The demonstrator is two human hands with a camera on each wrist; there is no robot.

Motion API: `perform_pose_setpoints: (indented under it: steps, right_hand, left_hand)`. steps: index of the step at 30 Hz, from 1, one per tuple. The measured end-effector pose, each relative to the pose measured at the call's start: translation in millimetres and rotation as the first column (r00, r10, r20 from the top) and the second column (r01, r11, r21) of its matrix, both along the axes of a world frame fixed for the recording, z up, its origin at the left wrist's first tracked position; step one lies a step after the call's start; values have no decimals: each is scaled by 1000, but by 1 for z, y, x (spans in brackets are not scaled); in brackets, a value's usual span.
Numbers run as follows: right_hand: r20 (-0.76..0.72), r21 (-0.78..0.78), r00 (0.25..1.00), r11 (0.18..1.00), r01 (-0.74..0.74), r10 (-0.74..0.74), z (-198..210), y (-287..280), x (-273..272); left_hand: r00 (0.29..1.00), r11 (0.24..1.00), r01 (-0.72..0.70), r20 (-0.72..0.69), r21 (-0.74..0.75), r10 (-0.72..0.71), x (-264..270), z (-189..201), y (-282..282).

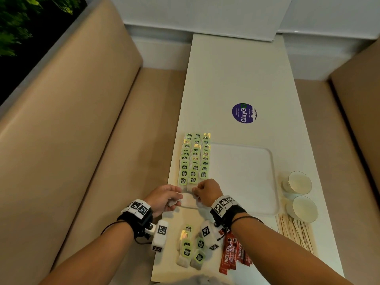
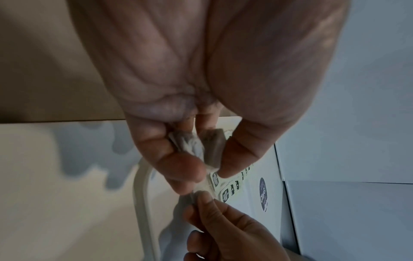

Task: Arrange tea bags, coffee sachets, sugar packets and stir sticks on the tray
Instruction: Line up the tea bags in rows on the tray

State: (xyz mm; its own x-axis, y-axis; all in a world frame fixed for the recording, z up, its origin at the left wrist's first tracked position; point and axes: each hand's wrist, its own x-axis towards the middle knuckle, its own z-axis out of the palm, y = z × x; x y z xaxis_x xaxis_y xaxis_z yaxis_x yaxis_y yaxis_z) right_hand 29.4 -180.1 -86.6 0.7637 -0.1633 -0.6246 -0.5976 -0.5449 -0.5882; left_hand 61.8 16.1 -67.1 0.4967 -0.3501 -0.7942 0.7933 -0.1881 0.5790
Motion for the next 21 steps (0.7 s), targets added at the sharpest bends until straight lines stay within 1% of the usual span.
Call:
perform_pose_setpoints:
  steps: [4,7,9,11,12,14,16,18,20,21]
  right_hand:
    - [-20,15,996,996,84,-83,1,3,0]
    - [-31,-17,994,995,101,-101,3,3,0]
    - [-25,-19,992,992,127,-128,4,2,-1]
    - [16,-21,992,992,125,-125,6,2,-1]
    - [52,-15,994,995,99,-98,7,2,-1]
    - [136,68,991,998,10,-19,13,2,-2]
    - [212,179,976,979,-98,59,23,2,-5]
    - [248,257,960,947,-193,129,28,2,-7]
    - [272,276,940,919,-282,206,30,0,-7]
    - [276,262,928,909,-323,251,31,-1,-6]
  left_hand:
    - [1000,1000,21,12,-9,-21,-2,1,1]
    - [999,1000,25,25,-13,-25,-4,5,0]
    - [1000,999,9,13,-33,-8,-4,8,-2]
    - [1000,998,-16,-6,-61,15,-4,10,-3]
    - [1000,997,-27,-17,-76,26,-4,12,-3]
    - [998,992,-46,-39,-120,41,-5,15,-5]
    - [998,985,-49,-46,-164,42,-5,17,-6]
    - [999,982,-35,-41,-187,28,-6,18,-7]
    - [999,981,-15,-34,-196,9,-5,17,-8]
    - [1000,980,-6,-31,-198,0,-5,16,-8]
